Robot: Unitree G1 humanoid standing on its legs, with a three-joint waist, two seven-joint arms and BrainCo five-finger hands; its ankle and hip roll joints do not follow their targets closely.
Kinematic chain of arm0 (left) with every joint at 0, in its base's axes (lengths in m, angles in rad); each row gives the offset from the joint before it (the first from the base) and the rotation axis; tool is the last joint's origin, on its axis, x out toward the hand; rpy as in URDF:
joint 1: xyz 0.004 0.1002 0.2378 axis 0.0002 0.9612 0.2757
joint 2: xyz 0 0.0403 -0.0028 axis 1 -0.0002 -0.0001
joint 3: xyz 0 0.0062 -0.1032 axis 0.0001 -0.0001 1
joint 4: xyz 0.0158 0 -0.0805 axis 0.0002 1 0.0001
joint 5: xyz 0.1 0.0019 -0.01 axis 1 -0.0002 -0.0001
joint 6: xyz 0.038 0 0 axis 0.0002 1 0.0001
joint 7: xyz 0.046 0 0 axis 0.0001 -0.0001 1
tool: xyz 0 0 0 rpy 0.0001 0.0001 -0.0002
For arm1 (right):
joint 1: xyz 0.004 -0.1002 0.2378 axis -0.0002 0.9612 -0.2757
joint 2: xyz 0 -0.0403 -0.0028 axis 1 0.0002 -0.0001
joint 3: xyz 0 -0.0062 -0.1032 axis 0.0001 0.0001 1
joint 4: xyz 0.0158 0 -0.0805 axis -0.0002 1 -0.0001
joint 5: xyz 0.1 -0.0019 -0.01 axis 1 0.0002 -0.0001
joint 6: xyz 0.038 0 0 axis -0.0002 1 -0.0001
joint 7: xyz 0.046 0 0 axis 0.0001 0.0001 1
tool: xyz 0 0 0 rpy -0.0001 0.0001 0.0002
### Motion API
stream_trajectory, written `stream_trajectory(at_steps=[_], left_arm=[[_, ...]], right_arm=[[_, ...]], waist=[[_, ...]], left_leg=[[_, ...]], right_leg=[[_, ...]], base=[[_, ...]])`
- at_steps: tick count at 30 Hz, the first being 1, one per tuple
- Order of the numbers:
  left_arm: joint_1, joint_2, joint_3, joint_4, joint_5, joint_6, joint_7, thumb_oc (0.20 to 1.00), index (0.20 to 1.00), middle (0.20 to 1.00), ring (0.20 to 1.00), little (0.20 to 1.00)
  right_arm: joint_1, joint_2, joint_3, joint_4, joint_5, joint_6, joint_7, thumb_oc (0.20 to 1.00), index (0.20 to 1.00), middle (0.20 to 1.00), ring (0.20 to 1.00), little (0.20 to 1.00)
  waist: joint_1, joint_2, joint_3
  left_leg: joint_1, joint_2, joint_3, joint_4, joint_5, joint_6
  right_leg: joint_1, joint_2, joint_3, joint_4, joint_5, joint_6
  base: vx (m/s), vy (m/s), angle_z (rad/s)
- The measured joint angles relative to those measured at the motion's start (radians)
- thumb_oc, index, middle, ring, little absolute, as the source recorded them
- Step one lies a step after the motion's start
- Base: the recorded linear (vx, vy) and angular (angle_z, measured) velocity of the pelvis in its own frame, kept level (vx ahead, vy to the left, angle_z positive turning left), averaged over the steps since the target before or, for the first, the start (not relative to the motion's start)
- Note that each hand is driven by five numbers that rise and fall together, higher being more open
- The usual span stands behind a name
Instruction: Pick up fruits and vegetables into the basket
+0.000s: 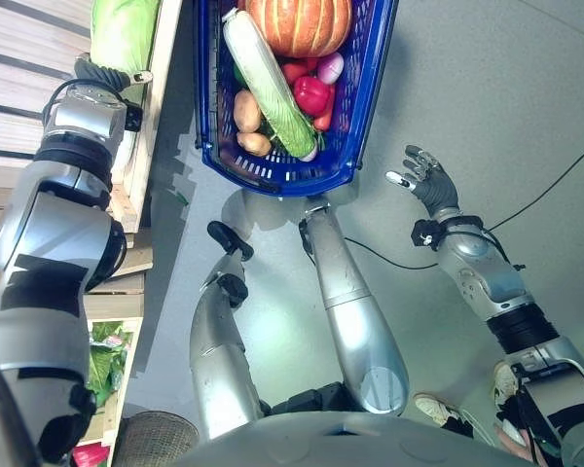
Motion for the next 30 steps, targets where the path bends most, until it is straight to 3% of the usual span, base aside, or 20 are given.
stream_trajectory(at_steps=[6, 13, 14, 15, 16, 27, 30], left_arm=[[0.003, -0.033, -0.03, 0.035, 0.08, 0.044, 0.044, 1.0, 1.0, 1.0, 1.0, 1.0], [0.026, -0.068, -0.038, 0.05, 0.076, 0.039, 0.151, 1.0, 1.0, 1.0, 1.0, 1.0], [0.028, -0.07, -0.038, 0.05, 0.076, 0.038, 0.159, 0.95, 0.95, 0.95, 0.95, 0.95], [0.03, -0.073, -0.037, 0.05, 0.073, 0.034, 0.161, 0.523, 0.523, 0.523, 0.523, 0.523], [0.03, -0.075, -0.037, 0.05, 0.066, 0.026, 0.163, 0.2, 0.2, 0.2, 0.2, 0.2], [0.087, -0.044, -0.015, 0.018, -0.06, -0.139, 0.222, 0.2, 0.2, 0.2, 0.2, 0.2], [0.116, -0.038, 0.016, 0.002, -0.067, -0.16, 0.231, 0.2, 0.2, 0.2, 0.2, 0.2]], right_arm=[[0.007, 0.0, 0.004, 0.001, 0.007, -0.024, 0.001, 1.0, 1.0, 1.0, 1.0, 1.0], [0.012, 0.008, 0.02, 0.001, 0.027, -0.035, -0.007, 1.0, 1.0, 1.0, 1.0, 1.0], [0.013, 0.01, 0.021, 0.001, 0.028, -0.038, -0.009, 1.0, 1.0, 1.0, 1.0, 1.0], [0.014, 0.012, 0.02, 0.001, 0.028, -0.041, -0.011, 1.0, 1.0, 1.0, 1.0, 1.0], [0.014, 0.015, 0.02, 0.002, 0.029, -0.042, -0.013, 1.0, 1.0, 1.0, 1.0, 1.0], [0.017, 0.033, 0.019, -0.004, 0.04, -0.062, -0.02, 1.0, 1.0, 1.0, 1.0, 1.0], [0.019, 0.057, 0.016, -0.03, 0.033, -0.064, -0.018, 1.0, 1.0, 1.0, 1.0, 1.0]], waist=[[-0.002, 0.0, 0.0], [-0.002, 0.0, 0.0], [-0.001, 0.0, 0.0], [-0.001, 0.0, 0.0], [-0.001, 0.0, 0.0], [0.001, -0.001, 0.001], [0.001, -0.021, 0.011]], left_leg=[[0.01, 0.0, 0.006, -0.002, 0.0, 0.0], [0.014, 0.001, 0.006, -0.004, 0.0, 0.0], [0.014, 0.001, 0.006, -0.005, 0.0, 0.0], [0.014, 0.001, 0.006, -0.005, 0.0, 0.0], [0.013, 0.002, 0.006, -0.005, 0.0, 0.0], [0.001, 0.003, -0.003, -0.001, 0.0, 0.0], [0.039, 0.003, -0.005, -0.004, -0.001, -0.001]], right_leg=[[0.004, 0.001, 0.004, 0.0, 0.0, 0.0], [0.008, 0.002, 0.003, -0.001, 0.0, 0.0], [0.008, 0.002, 0.003, -0.002, 0.0, 0.0], [0.008, 0.002, 0.002, -0.002, 0.0, 0.0], [0.008, 0.002, 0.002, -0.002, 0.0, 0.0], [0.006, 0.001, -0.005, -0.001, 0.0, 0.0], [0.045, -0.001, -0.008, -0.002, 0.0, 0.0]], base=[[0.0, -0.035, -0.01], [-0.01, -0.07, 0.0], [-0.01, -0.05, 0.0], [-0.01, -0.051, 0.0], [-0.01, -0.041, 0.0], [0.0, -0.003, 0.0], [-0.02, 0.073, 0.01]])
